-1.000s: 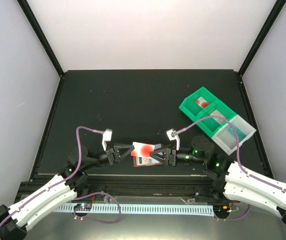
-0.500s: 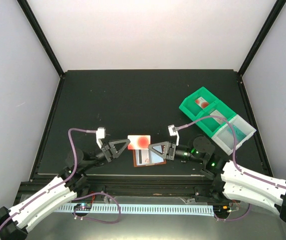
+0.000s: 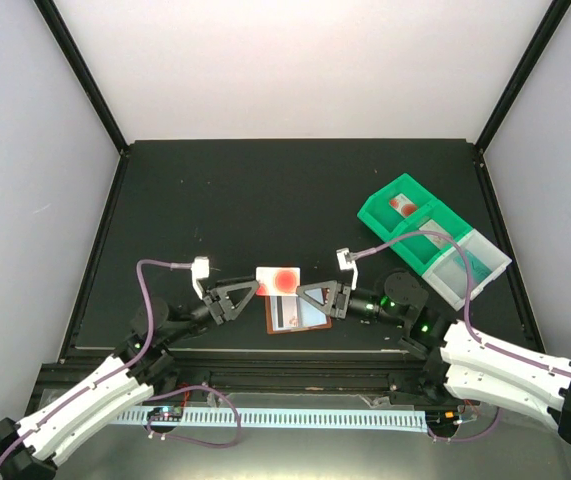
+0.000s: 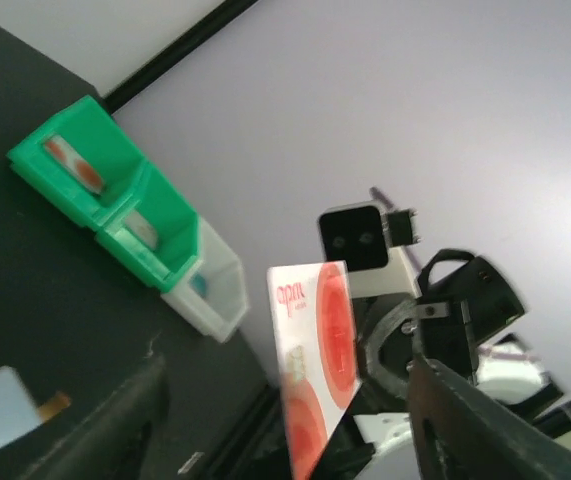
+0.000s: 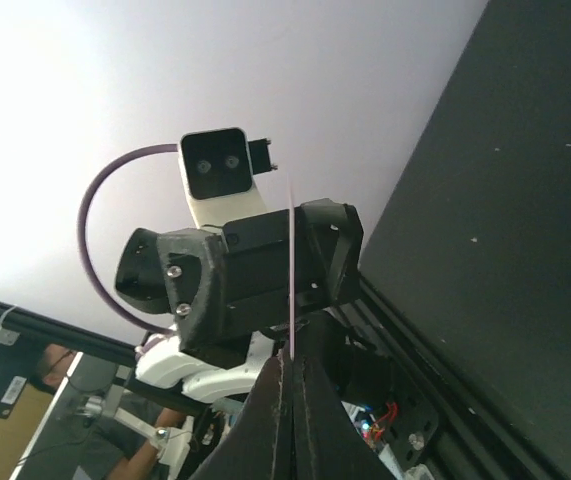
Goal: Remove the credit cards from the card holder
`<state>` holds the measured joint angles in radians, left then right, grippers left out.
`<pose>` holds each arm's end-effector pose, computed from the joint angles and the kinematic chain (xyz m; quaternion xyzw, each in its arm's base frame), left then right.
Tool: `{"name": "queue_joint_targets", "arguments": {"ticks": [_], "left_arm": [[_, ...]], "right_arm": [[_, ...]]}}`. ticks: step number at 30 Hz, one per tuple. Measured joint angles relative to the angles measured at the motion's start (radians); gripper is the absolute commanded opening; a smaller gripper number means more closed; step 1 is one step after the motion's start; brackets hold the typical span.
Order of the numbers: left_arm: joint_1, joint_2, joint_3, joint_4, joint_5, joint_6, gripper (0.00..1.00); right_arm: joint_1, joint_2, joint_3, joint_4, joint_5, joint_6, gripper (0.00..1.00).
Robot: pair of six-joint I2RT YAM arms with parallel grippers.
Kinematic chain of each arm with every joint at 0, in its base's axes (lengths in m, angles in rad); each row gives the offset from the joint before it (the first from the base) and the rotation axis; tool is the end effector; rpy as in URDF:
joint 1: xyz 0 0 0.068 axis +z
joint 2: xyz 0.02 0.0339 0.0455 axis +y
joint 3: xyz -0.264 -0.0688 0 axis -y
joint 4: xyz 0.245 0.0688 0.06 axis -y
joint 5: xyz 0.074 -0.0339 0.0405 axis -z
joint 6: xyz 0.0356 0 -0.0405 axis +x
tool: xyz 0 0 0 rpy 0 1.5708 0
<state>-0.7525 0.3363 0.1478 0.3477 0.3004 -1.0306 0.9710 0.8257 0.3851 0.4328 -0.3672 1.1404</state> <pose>0.0872 -0.0961 0.2308 0.0239 0.6509 -0.6465 0.3972 0.0998 0.1685 0.2565 -0.0691 0.7063 0.6665 0.2284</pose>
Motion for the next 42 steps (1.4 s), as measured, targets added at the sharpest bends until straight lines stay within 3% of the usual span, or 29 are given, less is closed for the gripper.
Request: {"name": "queue_joint_targets", "arguments": {"ticks": [3, 4, 13, 19, 31, 42], "left_arm": [[0.000, -0.015, 0.003, -0.058, -0.015, 0.018, 0.97], [0.000, -0.018, 0.008, -0.084, -0.022, 0.020, 0.99], [0.000, -0.001, 0.052, -0.229, -0.045, 0.089, 0.99], [0.000, 0.079, 0.095, -0.324, -0.022, 0.156, 0.99], [0.000, 0.105, 0.147, -0.473, -0.014, 0.288, 0.99], [0.000, 0.108, 0.147, -0.517, -0.031, 0.292, 0.99]], "right_arm": [[0.000, -0.005, 0.018, -0.071, 0.027, -0.033, 0.01], [-0.001, -0.009, 0.031, -0.109, 0.042, -0.049, 0.01], [-0.087, -0.042, 0.174, -0.370, 0.160, -0.205, 0.01], [-0.249, -0.015, 0.248, -0.487, 0.190, -0.303, 0.01], [-0.704, 0.169, 0.340, -0.591, 0.174, -0.394, 0.01], [-0.881, 0.448, 0.502, -0.625, 0.281, -0.425, 0.01]]}}
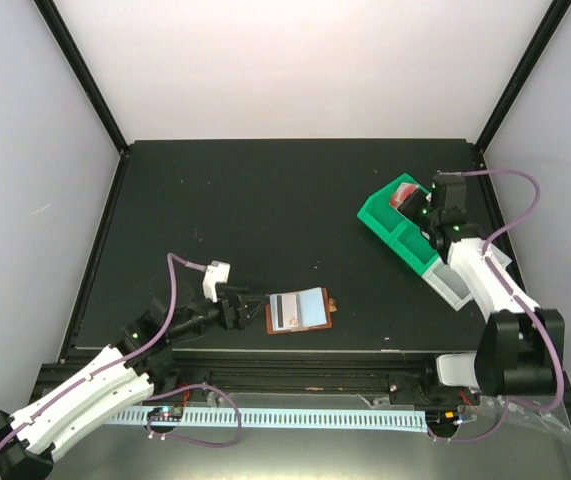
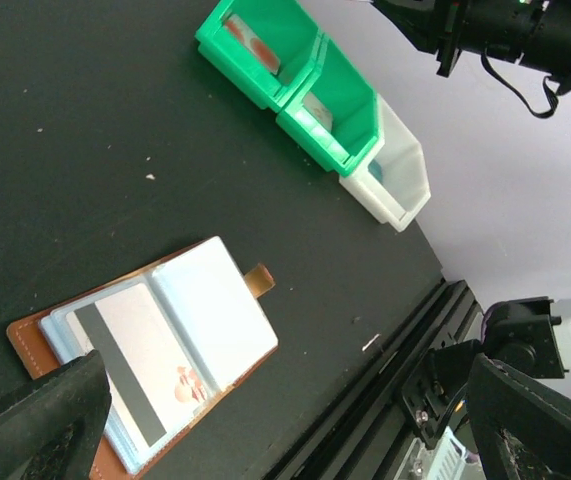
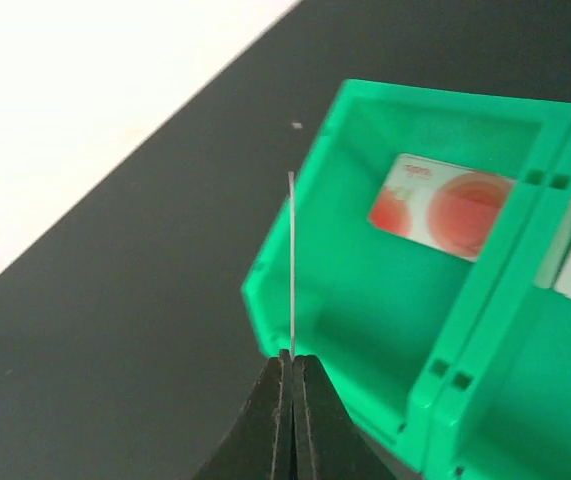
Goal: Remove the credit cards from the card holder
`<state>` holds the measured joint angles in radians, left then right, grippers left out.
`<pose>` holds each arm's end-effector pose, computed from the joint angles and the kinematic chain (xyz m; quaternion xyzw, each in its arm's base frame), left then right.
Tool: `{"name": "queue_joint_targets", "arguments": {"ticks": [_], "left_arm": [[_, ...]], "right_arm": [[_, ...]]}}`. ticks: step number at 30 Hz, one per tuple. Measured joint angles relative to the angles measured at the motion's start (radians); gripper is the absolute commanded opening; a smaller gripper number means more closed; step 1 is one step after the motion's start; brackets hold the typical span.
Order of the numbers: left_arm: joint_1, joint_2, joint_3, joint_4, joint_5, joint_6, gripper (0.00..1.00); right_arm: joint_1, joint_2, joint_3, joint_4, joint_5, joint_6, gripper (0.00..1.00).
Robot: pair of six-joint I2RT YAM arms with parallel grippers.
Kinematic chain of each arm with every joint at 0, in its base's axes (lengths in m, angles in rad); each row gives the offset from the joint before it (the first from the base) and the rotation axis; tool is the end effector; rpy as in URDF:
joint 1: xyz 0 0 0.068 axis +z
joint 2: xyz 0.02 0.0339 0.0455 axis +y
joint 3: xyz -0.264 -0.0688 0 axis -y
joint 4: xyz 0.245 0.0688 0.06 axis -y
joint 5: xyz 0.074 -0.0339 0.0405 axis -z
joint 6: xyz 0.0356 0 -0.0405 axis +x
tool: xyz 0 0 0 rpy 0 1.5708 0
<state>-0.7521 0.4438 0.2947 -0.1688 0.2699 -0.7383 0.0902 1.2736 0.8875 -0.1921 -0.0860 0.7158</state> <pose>0.0926 -0.0996 0.2159 0.0844 0.8022 -0.4741 0.3531 0.2825 0.0286 0.2694 0.2509 0.8422 0.2213 0.4228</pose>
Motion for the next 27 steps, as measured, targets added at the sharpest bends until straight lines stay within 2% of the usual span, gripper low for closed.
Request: {"name": "queue_joint_targets", "arguments": {"ticks": [5, 13, 27], "left_arm": [[0.000, 0.011, -0.003, -0.011, -0.005, -0.017, 0.99], [0.000, 0.032, -0.008, -0.011, -0.026, -0.025, 0.99], [0.000, 0.043, -0.019, -0.014, -0.050, -0.030, 0.99]], "right_arm": [[-0.051, 0.162, 0.064, -0.008, 0.008, 0.001, 0.01], [-0.065, 0.367, 0.171, -0.003, 0.013, 0.020, 0.01], [-0.085, 0.544, 0.300, -0.004, 0.016, 0.047, 0.02]]}}
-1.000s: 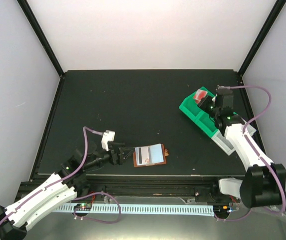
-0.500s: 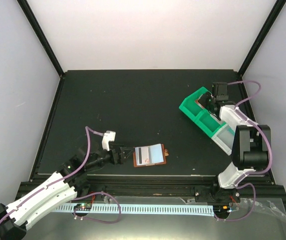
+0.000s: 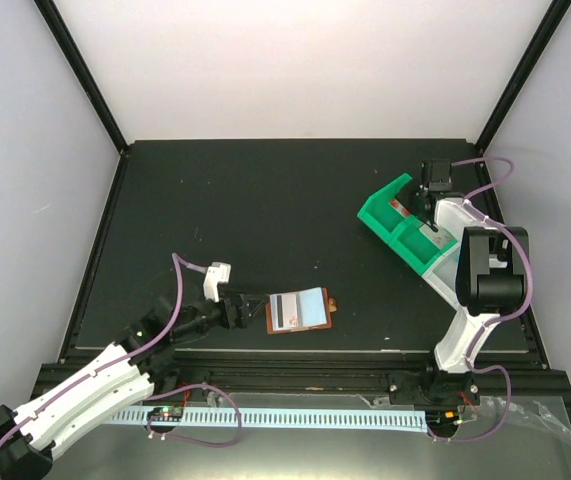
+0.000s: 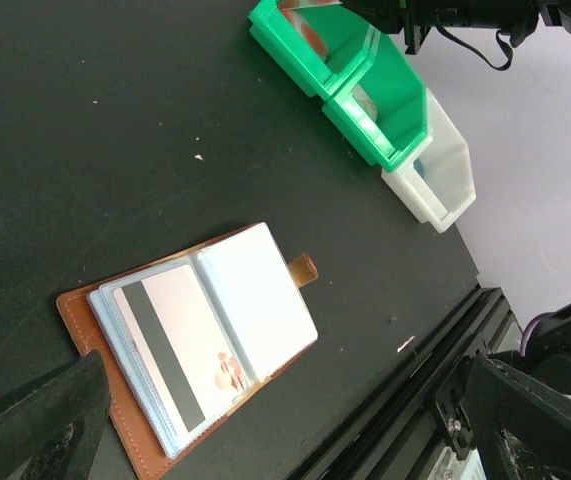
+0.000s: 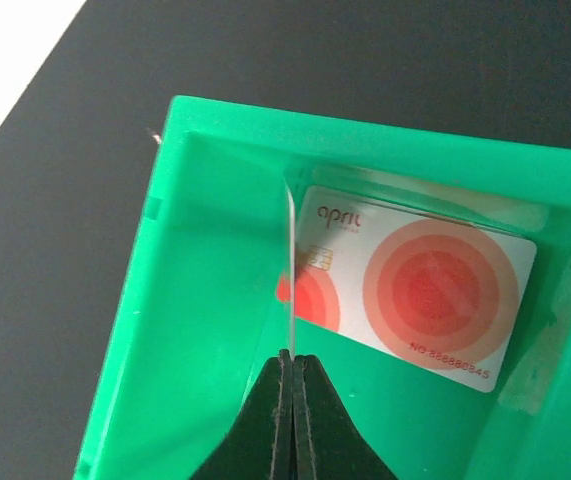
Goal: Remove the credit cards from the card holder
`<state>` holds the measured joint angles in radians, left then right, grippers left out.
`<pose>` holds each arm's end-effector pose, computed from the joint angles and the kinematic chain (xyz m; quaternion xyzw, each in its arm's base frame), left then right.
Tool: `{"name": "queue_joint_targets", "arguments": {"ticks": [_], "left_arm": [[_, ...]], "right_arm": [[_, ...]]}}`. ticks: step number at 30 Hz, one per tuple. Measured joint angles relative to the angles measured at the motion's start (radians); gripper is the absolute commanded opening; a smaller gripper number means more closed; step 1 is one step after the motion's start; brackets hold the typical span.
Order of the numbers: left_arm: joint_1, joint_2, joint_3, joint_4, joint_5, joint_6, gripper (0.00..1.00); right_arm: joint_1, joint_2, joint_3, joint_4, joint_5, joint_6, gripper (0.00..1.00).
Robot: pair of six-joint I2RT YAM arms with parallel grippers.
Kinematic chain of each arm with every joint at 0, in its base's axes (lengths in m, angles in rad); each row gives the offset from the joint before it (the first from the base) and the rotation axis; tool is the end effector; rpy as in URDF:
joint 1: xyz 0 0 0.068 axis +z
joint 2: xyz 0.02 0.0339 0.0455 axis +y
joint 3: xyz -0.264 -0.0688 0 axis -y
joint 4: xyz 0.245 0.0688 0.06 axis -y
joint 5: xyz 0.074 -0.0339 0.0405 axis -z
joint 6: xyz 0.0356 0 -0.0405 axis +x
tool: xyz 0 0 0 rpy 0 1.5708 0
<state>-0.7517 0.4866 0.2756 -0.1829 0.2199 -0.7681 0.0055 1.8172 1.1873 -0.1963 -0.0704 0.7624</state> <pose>0.0964 -0.1007 0.2026 0.0541 0.8273 -0.4462 0.3371 0.3919 0.0047 0.1932 0.3321 0.8698 0.1666 0.3248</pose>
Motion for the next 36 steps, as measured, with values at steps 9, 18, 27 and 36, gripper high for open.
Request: {"name": "queue_joint_targets", "arguments": {"ticks": [9, 18, 27, 36], "left_arm": [[0.000, 0.018, -0.002, 0.003, -0.012, 0.000, 0.99], [0.000, 0.002, -0.005, -0.009, -0.016, -0.001, 0.99], [0.000, -0.031, -0.030, 0.000, -0.016, -0.001, 0.99], [0.000, 0.051, -0.043, 0.022, -0.015, -0.003, 0.99]], "right_arm": [[-0.019, 0.035, 0.034, -0.023, -0.002, -0.006, 0.13], [-0.019, 0.027, 0.048, -0.051, 0.017, -0.022, 0.31], [-0.019, -0.057, 0.054, -0.095, 0.006, -0.047, 0.40], [-0.008, -0.143, 0.053, -0.137, -0.113, -0.119, 0.40]]}}
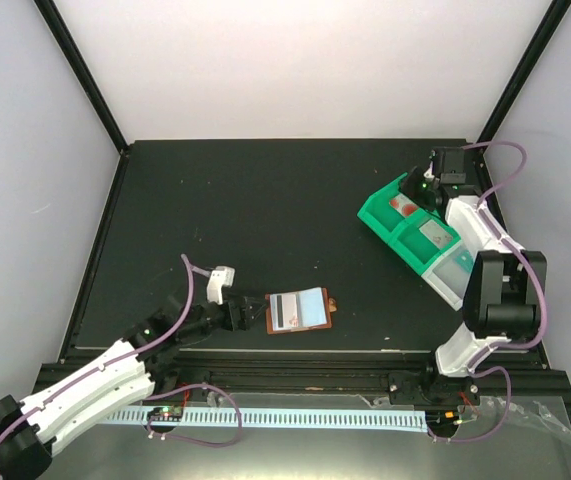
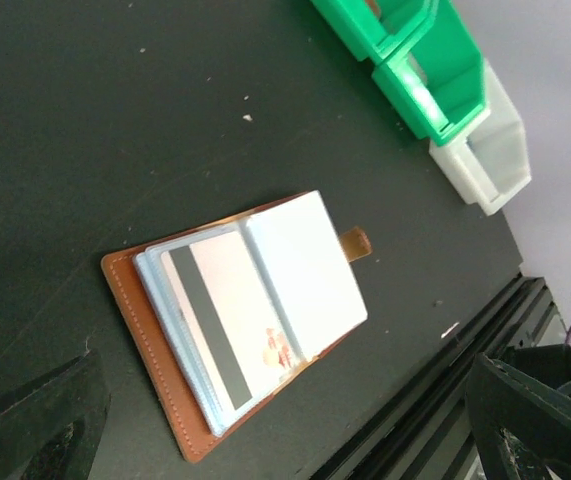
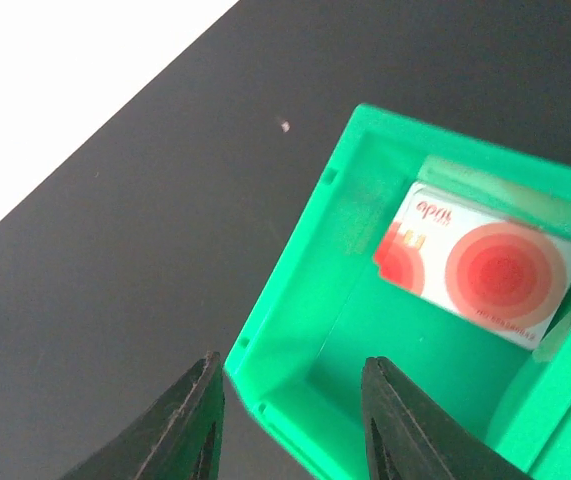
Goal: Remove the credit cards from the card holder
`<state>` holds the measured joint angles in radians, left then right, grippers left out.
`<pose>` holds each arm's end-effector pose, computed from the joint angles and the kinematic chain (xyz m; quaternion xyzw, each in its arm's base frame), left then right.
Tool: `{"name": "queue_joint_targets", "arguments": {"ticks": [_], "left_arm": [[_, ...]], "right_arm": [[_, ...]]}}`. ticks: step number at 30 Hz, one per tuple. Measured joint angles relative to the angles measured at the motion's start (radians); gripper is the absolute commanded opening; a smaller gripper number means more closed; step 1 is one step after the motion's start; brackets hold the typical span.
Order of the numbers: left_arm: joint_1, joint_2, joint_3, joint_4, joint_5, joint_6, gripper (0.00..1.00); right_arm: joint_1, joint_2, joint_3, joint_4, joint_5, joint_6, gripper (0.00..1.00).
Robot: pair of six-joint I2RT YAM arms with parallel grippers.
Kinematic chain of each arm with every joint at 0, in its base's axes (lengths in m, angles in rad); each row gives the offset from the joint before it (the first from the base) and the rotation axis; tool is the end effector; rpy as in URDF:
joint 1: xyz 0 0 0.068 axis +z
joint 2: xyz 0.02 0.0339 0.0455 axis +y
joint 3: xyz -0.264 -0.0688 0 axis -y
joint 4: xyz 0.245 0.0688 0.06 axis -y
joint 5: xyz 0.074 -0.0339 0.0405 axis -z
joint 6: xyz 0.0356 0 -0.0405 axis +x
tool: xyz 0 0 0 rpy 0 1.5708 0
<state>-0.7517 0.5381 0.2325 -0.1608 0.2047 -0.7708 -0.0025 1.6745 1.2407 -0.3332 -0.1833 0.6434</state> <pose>0.0990 -0.1024 0.1834 0.0455 0.8474 -0.4229 0.3178 0.3734 0.0056 0.2519 0.2569 0.8804 0.2026 0.3432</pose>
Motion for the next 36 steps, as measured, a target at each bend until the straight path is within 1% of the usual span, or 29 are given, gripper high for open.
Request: {"name": "queue_joint_targets", "arguments": {"ticks": [4, 8, 16, 23, 32, 36], "left_arm": [[0.006, 0.064, 0.000, 0.008, 0.000, -0.005, 0.99], [0.013, 0.143, 0.000, 0.026, 0.007, -0.007, 0.98], [0.018, 0.271, 0.003, 0.100, 0.037, -0.008, 0.95], [0.018, 0.354, 0.022, 0.178, 0.088, -0.016, 0.94], [0.018, 0.513, 0.029, 0.290, 0.177, -0.035, 0.86], [0.018, 0.542, 0.029, 0.317, 0.197, -0.047, 0.80]], "right_arm": [[0.034, -0.065, -0.045, -0.008, -0.040, -0.019, 0.40], [0.095, -0.148, -0.106, -0.013, -0.083, -0.040, 0.40], [0.195, -0.276, -0.223, -0.013, -0.158, -0.086, 0.40], [0.325, -0.403, -0.405, 0.008, -0.222, -0.094, 0.36], [0.526, -0.459, -0.580, 0.077, -0.249, -0.050, 0.36], [0.604, -0.465, -0.631, 0.125, -0.249, -0.014, 0.35]]}}
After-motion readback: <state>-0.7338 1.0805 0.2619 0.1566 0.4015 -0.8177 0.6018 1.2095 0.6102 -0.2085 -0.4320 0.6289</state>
